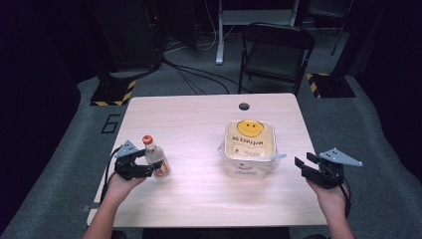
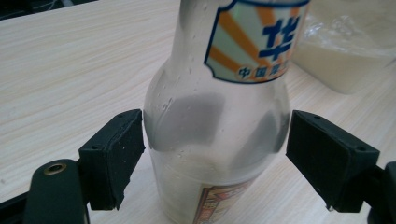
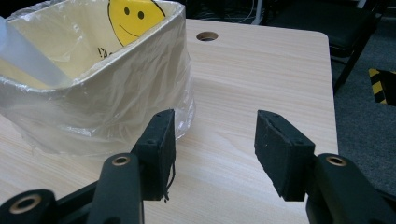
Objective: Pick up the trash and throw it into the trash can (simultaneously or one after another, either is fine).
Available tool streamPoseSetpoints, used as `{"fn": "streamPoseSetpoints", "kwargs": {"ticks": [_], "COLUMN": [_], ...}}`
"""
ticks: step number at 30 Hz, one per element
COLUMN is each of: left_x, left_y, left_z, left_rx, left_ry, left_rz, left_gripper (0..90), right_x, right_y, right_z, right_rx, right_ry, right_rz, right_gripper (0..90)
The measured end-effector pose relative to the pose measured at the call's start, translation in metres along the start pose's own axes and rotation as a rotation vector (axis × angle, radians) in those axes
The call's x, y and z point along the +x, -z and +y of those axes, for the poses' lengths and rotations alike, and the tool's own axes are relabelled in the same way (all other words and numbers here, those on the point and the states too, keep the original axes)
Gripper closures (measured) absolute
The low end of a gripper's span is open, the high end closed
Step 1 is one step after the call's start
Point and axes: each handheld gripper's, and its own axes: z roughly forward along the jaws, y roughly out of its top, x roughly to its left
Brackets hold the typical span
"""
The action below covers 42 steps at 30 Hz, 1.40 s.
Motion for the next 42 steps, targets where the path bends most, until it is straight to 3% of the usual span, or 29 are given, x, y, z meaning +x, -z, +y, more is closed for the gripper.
{"fn": "streamPoseSetpoints", "kwargs": {"ticks": [15,33,42], "left_x": [-0.002,-0.004,-0.009], "left_y": [-0.013,-0.018,-0.018], "left_z": [-0.007,-0.009,-0.006], "left_rx": [-0.016,-0.023,0.001], "left_ry": [-0.030,-0.058,-0.090], "left_rz": [0.040,0.037,0.014], "left_gripper": [22.2,27.6,27.8], "right_x": [0.000,0.001,0.001], "right_y": [-0.002,-0.004,-0.006], "right_z": [-0.002,-0.004,-0.006], "right_rx": [0.008,0.018,0.023], "right_ry": [0.002,-0.001,-0.004], "right_rz": [0.002,0.009,0.011], "right_gripper": [47.4,47.3,47.3]}}
